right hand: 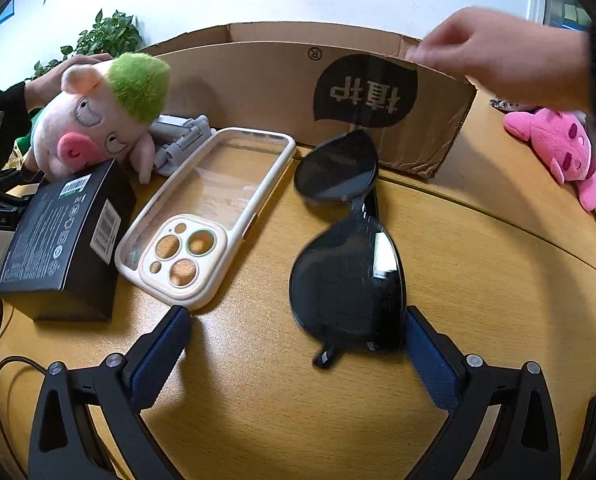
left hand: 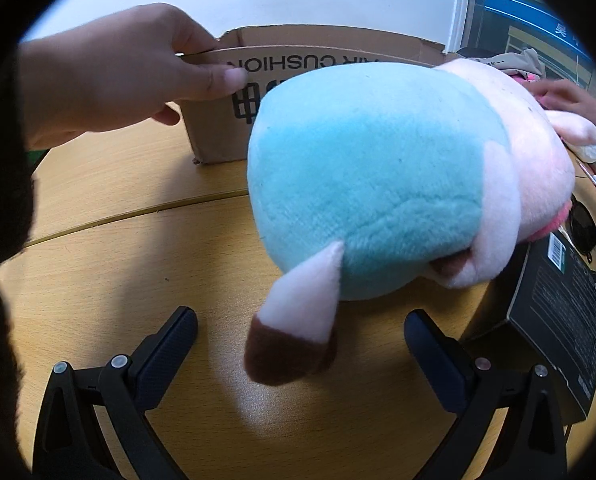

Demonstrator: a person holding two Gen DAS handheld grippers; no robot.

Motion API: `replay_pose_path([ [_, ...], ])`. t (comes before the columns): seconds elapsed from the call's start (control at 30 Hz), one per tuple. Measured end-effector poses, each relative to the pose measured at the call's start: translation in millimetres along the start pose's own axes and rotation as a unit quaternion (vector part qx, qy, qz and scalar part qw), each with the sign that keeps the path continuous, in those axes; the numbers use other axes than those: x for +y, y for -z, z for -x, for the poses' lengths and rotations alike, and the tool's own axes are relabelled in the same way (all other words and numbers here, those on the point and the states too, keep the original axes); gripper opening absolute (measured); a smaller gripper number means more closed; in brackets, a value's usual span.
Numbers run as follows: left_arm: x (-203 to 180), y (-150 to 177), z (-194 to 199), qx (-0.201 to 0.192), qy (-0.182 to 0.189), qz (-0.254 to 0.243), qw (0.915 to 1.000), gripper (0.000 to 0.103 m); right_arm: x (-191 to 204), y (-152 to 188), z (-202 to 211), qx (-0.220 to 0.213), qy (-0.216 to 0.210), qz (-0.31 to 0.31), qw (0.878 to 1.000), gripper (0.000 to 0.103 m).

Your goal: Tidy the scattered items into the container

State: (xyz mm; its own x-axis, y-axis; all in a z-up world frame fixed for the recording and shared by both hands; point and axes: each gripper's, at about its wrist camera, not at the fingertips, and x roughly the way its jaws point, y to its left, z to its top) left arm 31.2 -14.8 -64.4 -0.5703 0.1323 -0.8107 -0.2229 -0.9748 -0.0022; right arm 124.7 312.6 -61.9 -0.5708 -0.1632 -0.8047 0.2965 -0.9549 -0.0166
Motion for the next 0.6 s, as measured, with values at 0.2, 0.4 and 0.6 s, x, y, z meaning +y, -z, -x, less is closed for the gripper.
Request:
replay_pose_path([
  [0.2,0.0,0.1,-0.5,0.0,0.002,-0.004,1.0,0.103,-3.8,1.1,1.8,0.0,0.0,0.0,1.0,0.103],
  [0.4,-0.2,0.3,-0.7,0.0,0.002,-0.005,1.0,0.103,-3.5,1.9,1.6,0.0,0.0,0.0,1.0,0.103],
  [0.6,-0.4,0.4,-0.8,-0.001,0.003,-0.005,1.0,0.103,-3.1,3.3,1.6,0.0,0.001,-0.003,1.0,0.103],
])
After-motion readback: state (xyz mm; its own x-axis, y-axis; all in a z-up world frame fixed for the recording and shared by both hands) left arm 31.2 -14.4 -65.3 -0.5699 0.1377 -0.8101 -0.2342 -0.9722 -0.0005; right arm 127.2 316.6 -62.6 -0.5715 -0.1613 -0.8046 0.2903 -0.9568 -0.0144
